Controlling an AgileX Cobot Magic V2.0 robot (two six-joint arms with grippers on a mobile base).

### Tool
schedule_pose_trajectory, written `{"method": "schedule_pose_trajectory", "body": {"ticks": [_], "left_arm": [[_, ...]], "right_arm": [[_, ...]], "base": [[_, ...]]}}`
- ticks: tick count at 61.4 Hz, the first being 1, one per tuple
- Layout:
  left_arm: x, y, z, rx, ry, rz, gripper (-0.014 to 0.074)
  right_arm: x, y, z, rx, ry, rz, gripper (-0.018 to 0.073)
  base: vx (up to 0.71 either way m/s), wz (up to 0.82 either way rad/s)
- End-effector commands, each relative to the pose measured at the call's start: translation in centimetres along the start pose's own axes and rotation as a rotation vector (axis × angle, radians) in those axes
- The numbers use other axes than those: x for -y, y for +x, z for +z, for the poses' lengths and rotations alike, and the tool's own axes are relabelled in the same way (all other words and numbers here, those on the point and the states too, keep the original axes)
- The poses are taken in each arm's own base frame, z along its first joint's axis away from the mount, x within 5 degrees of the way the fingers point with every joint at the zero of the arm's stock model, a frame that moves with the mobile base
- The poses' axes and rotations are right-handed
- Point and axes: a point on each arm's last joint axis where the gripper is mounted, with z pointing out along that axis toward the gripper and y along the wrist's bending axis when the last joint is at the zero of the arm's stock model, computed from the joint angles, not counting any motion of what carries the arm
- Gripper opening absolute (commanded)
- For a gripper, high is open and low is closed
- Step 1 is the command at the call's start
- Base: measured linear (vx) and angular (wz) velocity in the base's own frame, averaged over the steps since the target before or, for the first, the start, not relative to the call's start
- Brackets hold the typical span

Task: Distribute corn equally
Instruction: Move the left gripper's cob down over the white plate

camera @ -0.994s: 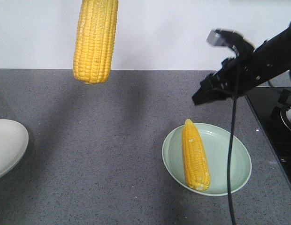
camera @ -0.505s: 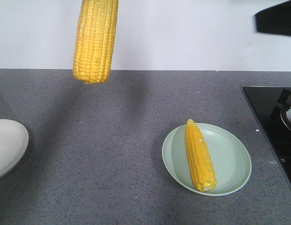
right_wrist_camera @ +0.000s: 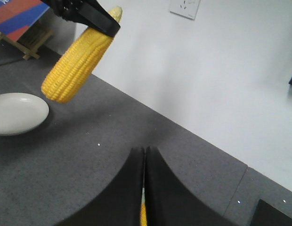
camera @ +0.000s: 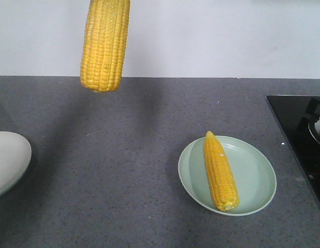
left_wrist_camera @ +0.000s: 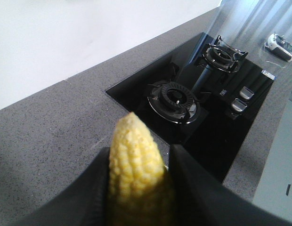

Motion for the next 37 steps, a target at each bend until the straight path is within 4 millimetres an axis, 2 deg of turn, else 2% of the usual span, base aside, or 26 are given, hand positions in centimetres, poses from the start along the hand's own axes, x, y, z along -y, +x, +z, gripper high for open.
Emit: {"method": "schedule_pose_trajectory", "body": {"ticks": [1,27,33,37], "left_arm": [[2.1,-0.9,-2.1,0.086,0.039,0.023,-0.0008],[2.0,-0.9,-2.1,0.083,0.024,0.028,-0.0008],[1.6,-0.8,-2.7,0.072,-0.073,0.066,-0.0008],[0.9,-0.6,-3.6,0.053,-0.211,0.114,-0.0008]], "right_arm": [[0.3,-0.8,-0.1,0.053,0.034,-0.002,-0.0004],[0.3,-0.7,-0.1,0.045,0.031,-0.002,-0.0004],[0.3,-0.6,-0.1,0.037,0.027,-0.002,-0.0004],[0.2,-0.5,-0.1,0.029,0.023,-0.002,-0.0004]], "base": [[0.00,0.00],[0.00,0.00],[0.00,0.00],[0.00,0.00]]}}
